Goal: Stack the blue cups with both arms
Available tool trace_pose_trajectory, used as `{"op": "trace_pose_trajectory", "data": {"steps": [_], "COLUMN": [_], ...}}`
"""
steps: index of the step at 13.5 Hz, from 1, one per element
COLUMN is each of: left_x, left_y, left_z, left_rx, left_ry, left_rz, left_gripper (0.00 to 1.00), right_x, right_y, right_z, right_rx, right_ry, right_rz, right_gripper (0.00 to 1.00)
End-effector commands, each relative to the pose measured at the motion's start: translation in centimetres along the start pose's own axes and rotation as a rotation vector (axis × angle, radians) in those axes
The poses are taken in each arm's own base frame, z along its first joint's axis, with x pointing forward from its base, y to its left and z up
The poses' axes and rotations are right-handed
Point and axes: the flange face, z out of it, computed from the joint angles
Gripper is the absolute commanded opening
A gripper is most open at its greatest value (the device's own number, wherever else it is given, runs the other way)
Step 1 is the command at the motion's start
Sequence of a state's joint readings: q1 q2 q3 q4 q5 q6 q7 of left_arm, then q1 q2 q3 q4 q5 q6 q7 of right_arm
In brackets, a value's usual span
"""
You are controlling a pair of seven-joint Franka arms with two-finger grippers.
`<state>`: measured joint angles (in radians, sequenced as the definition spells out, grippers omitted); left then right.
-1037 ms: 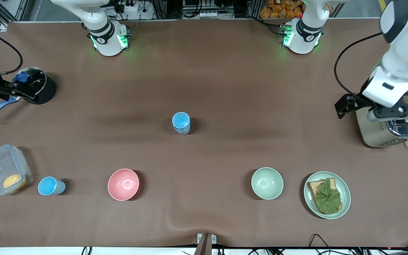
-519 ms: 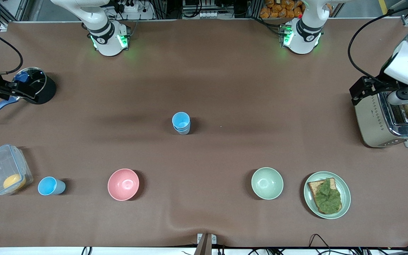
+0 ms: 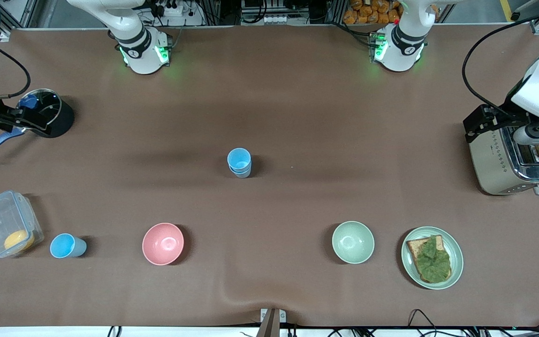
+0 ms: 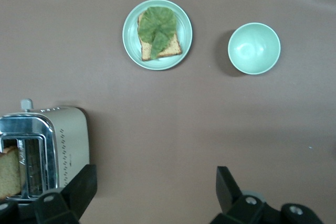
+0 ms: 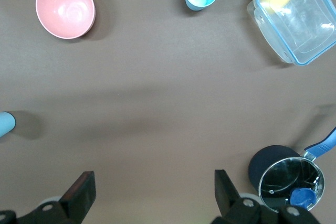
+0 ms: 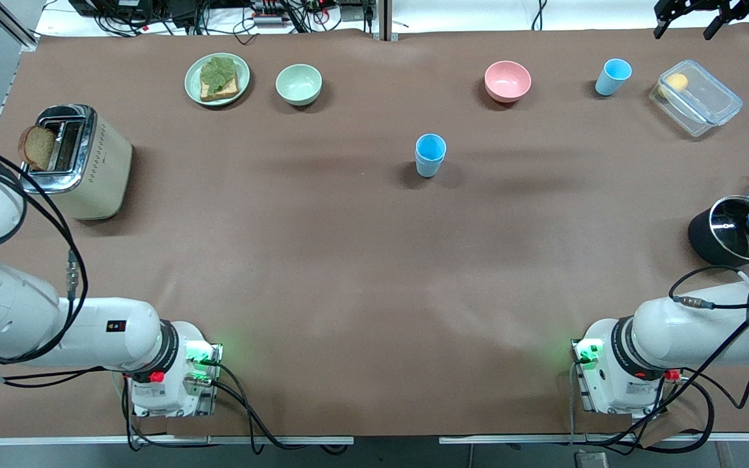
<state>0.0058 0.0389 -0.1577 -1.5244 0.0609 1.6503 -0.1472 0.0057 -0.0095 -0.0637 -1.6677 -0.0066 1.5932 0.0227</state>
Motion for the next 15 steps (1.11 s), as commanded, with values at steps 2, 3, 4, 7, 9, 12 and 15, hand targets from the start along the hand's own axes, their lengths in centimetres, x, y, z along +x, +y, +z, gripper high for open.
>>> {"op": "trace_pose_trajectory", "data": {"steps": [2, 3, 4, 7, 9, 12, 15], "left_x": [-0.40, -0.64, -0.76, -0.87, -0.93, -1.01, -1.06], "left_y": [-0.93, -0.95, -0.95, -0.96, -0.97, -1.08, -1.35], "left_z": [-0.42, -0.25, -0.16, -0.02, 0.30, 0.25, 0.16], "left_rx": [-0.049, -0.047, -0.046, -0.044, -0.042, -0.040, -0.038], "left_ry": [-0.056, -0.077, -0.088, -0.099, -0.117, -0.120, -0.119], "left_rz": [0.003, 0.003, 0.002, -0.005, -0.005, -0.011, -0.018], "left_gripper": [1.00, 1.00, 1.00, 1.00, 1.00, 1.00, 1.00], "right_x": [-0.31, -0.36, -0.31, -0.33, -0.38, -0.33, -0.33], "right_y": [0.06, 0.15, 0.14, 0.21, 0.13, 0.13, 0.13], "right_z": [-0.39, -0.47, -0.39, -0.30, -0.38, -0.30, -0.30], "right_rx": [-0.018, -0.018, -0.018, -0.016, -0.016, -0.016, -0.016], "right_ry": [-0.001, 0.001, -0.001, -0.004, -0.002, -0.004, -0.004], "right_rz": [-0.010, -0.009, -0.009, -0.007, -0.009, -0.009, -0.009], "right_gripper": [1.00, 1.00, 1.00, 1.00, 1.00, 1.00, 1.00]}}
